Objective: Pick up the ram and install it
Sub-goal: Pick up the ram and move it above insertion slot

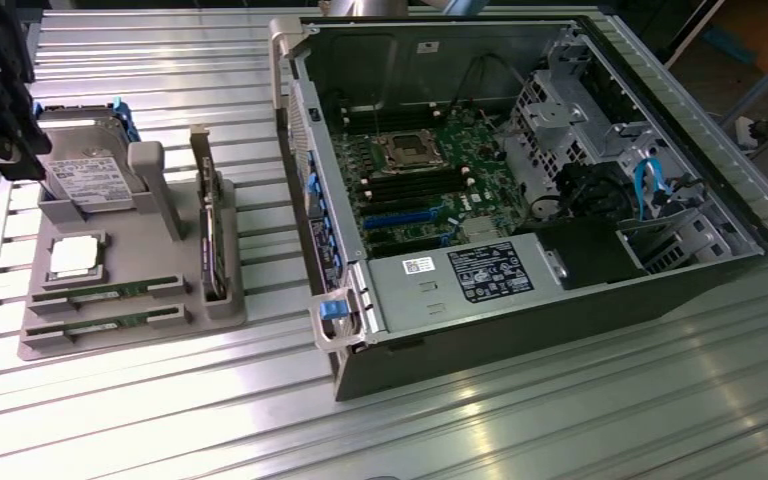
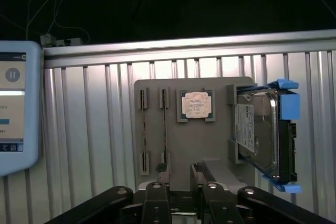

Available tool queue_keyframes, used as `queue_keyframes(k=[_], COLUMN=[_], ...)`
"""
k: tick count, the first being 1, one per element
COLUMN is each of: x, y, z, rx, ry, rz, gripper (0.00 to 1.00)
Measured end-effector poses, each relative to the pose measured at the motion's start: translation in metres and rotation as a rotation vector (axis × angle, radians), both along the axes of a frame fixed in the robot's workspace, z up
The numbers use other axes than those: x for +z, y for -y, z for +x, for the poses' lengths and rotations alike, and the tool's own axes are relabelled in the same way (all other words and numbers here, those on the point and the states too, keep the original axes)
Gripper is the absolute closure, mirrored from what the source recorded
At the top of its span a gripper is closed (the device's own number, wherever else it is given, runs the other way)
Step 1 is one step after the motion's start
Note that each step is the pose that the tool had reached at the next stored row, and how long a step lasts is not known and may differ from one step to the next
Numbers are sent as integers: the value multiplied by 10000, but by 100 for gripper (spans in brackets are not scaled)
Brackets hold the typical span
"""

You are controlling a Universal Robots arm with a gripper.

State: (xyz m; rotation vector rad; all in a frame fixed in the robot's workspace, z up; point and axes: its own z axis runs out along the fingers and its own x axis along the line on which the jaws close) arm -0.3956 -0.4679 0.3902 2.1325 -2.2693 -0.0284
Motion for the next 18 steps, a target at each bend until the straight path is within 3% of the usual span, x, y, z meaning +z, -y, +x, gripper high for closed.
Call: queue_keyframes(k=[18], x=[-170], y=[156], z=[0], rx=[0], ry=[1], rz=[-13], gripper=[70])
